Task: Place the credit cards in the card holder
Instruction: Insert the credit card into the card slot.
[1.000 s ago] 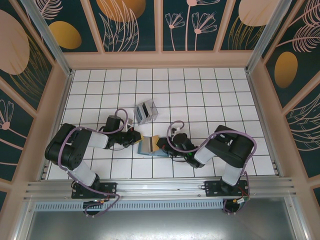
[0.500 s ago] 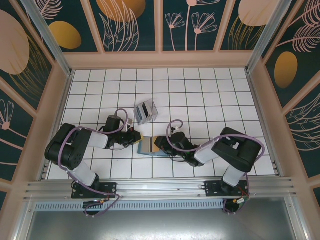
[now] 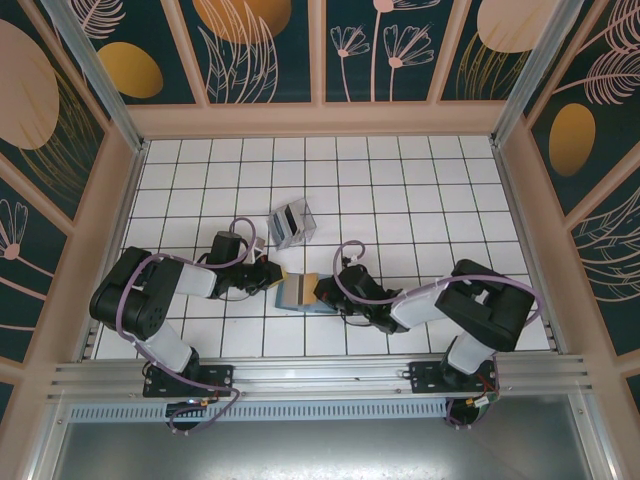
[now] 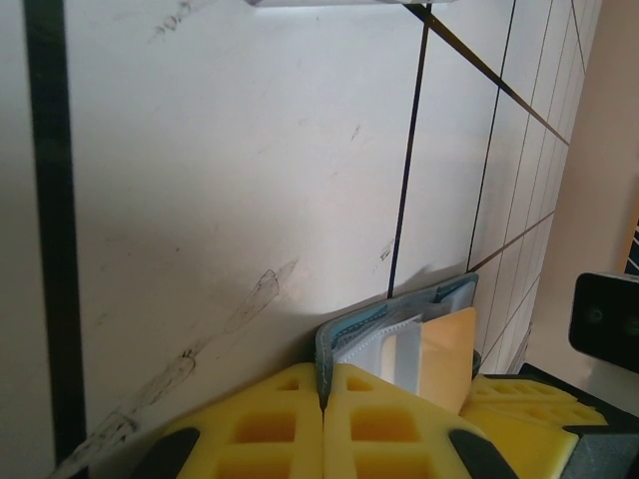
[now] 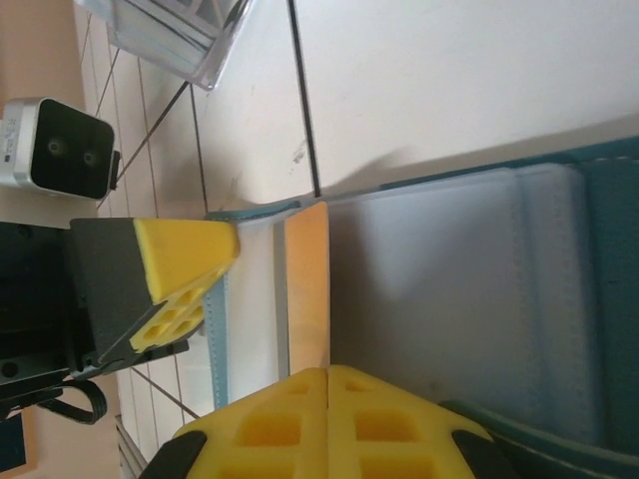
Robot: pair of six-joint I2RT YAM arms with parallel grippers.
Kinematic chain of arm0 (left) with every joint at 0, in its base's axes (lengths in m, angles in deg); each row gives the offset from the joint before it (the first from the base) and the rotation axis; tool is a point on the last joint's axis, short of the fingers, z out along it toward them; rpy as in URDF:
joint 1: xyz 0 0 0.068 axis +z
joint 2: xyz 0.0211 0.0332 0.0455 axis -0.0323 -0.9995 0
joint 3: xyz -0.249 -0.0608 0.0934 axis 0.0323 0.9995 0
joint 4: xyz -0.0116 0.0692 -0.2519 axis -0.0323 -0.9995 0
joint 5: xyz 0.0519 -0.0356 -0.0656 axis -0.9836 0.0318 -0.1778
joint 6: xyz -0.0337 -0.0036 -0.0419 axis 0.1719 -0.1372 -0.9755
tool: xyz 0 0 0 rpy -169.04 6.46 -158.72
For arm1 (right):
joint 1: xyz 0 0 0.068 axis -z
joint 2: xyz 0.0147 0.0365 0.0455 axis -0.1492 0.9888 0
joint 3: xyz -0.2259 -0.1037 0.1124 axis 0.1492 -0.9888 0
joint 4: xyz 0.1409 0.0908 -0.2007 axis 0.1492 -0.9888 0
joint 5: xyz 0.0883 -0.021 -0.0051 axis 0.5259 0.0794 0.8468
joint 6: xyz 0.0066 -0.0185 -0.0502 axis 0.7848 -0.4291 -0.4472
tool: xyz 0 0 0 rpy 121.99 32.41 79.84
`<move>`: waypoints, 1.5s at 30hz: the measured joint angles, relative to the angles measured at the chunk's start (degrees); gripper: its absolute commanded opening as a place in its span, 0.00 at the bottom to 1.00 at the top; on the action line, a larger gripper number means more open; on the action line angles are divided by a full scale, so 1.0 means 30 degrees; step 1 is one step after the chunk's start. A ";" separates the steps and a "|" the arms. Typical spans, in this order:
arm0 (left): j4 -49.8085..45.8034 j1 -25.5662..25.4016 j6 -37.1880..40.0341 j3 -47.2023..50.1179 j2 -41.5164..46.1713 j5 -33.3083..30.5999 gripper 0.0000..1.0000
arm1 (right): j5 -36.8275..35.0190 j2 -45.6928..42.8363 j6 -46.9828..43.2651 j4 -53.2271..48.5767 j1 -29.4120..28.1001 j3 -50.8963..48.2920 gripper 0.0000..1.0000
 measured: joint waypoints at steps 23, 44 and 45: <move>0.0379 0.0000 -0.0066 0.0219 0.0160 -0.0087 0.12 | -0.0189 0.0838 -0.0204 -0.0699 -0.0590 0.1049 0.16; 0.0787 0.0036 -0.0503 0.0510 0.0648 -0.0255 0.28 | 0.0393 0.2535 -0.1632 -0.3286 -0.0838 0.4000 0.16; 0.0780 0.0036 -0.0517 0.0525 0.0729 -0.0270 0.29 | 0.0430 0.2630 -0.1698 -0.3286 -0.0852 0.4182 0.17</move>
